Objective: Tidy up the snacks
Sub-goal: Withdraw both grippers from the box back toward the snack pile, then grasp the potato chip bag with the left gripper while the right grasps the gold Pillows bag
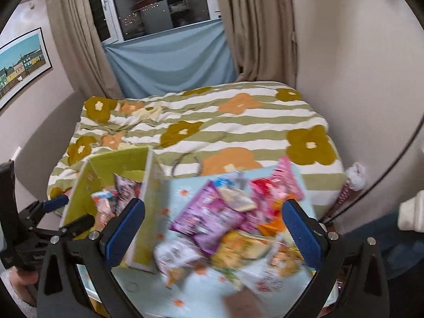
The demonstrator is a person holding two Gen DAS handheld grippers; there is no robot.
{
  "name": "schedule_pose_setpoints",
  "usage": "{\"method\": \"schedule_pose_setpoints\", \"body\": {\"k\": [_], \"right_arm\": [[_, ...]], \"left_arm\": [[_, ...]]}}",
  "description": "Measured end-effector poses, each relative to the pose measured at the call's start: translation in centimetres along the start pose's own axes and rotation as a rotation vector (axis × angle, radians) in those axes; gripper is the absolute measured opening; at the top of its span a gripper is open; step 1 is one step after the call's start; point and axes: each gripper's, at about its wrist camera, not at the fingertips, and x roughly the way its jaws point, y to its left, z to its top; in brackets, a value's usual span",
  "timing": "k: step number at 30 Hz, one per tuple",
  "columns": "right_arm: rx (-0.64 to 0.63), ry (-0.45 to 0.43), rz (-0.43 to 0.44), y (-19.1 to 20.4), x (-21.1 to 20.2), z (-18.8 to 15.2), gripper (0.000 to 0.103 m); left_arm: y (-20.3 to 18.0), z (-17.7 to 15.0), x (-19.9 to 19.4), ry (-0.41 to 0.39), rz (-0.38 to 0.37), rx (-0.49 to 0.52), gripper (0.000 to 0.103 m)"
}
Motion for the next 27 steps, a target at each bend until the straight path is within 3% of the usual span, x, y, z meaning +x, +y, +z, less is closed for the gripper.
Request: {"method": "schedule_pose_setpoints", "body": {"k": [6, 14, 27], "right_arm": [[-0.053, 0.020, -0.014, -6.3, -1.7, -2.6, 0.103], [-0.169, 0.099, 0.035, -13.9, -0.1, -6.5, 0.103], [-0.313, 0.158, 0.146, -19.0, 5.9, -10.5, 0.103]], "left_arm": [[-8.0, -1.7, 1.3, 0.008, -0.002, 0.052, 0.103], [-17.5, -5.5, 6.3, 0.060, -0.004, 0.175, 0.103], [-26.8, -9.8, 15.5, 0.143, -0.009, 0.484, 0.103]]}}
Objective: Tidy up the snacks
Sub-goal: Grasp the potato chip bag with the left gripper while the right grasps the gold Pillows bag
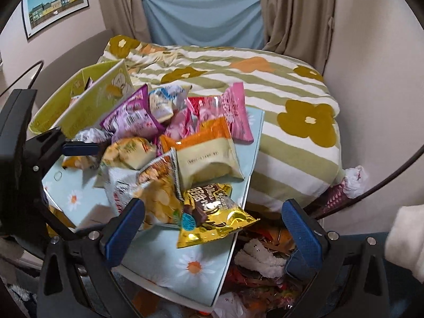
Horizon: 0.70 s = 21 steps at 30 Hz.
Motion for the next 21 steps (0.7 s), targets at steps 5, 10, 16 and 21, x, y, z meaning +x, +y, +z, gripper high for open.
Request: {"method": "schedule_pose_setpoints", "body": {"k": [5, 10, 16, 21], "right_arm": [[-0.031, 0.002, 0.038, -0.8, 2.0, -0.4, 0.103], [-0.061, 0.020, 0.073, -1.3, 3.6, -0.3, 0.102], [-0.102, 0.060, 0.100, -1.3, 5.5, -0.5, 0.088], [-0.144, 0.082, 0.107, -0.9, 6.4, -0.6, 0.085]], "left_arm": [[-1.7, 0.4, 2.9, 0.045, 0.009, 0.081, 0.101], [-3.0, 0.5, 4.9, 0.086, 0.001, 0.121, 0.092], [-3.3, 0.3, 6.3, 0.146, -0.030, 0.108, 0.080], [-2.6, 0.2, 6.4, 0.169, -0.051, 0.075, 0.066]]}}
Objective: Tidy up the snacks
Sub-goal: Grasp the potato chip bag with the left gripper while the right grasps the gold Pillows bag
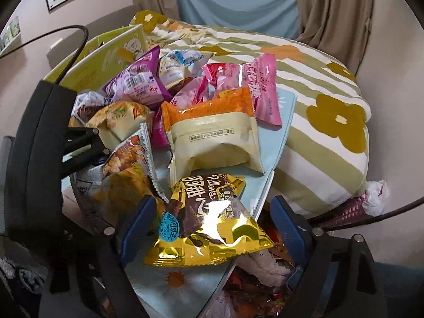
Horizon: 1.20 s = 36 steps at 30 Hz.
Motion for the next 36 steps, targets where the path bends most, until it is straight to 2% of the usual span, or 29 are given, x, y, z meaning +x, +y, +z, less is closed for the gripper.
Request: {"method": "schedule_pose_setpoints", "body": {"k": [3, 5, 12, 24, 32, 36], "right_arm": [[-0.014, 0.011, 0.006, 0.1, 0.5, 0.2, 0.080], [-0.028, 0.023, 0.010, 0.2, 0.8, 0.3, 0.076], [-0.090, 0.058, 0.020, 1.0, 2.1, 0.7, 0.072], [-0.077, 0.107, 0.039, 1.0, 3.2, 0.6, 0.067], [-0.052, 0.113, 0.047, 1.5, 3.2, 0.3, 0.052], [-0.039, 0.101, 0.035, 1.7, 2.4, 0.1, 0.049]], "left_arm": [[0.6, -0.2, -0.4, -0.001, -0.007, -0.022, 0.059], [1.0, -0.2, -0.7, -0.002, -0.010, -0.035, 0.057], [2.5, -0.2, -1.4, -0.005, -0.012, -0.076, 0.051], [3.0, -1.5, -1.9, -0.009, -0.003, -0.097, 0.049], [2.5, -2.1, -2.4, -0.015, 0.009, -0.089, 0.049], [2.2, -2.3, -3.4, -0.029, 0.013, -0.084, 0.049]]}}
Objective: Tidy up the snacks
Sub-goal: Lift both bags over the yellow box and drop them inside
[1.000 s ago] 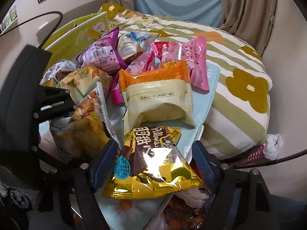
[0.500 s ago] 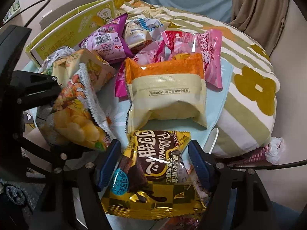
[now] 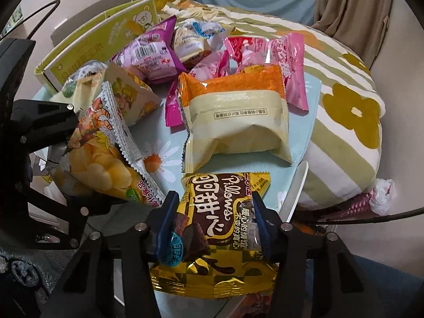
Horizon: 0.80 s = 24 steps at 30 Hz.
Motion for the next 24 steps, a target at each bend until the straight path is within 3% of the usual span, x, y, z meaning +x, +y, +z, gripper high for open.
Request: {"method": "schedule_pose_setpoints", "body": {"k": [12, 24], "right_arm": [[0.058, -0.098, -0.037, 0.7, -6.3, 0.0, 0.048], [0.016, -0.246, -0.050, 4.6, -13.1, 5.8, 0.048]], "left_arm": [[-0.1, 0.3, -5.3, -0.086, 0.003, -0.010, 0.049], [8.0, -0.7, -14.5, -0.214, 0.079, -0.172, 0.049]]}}
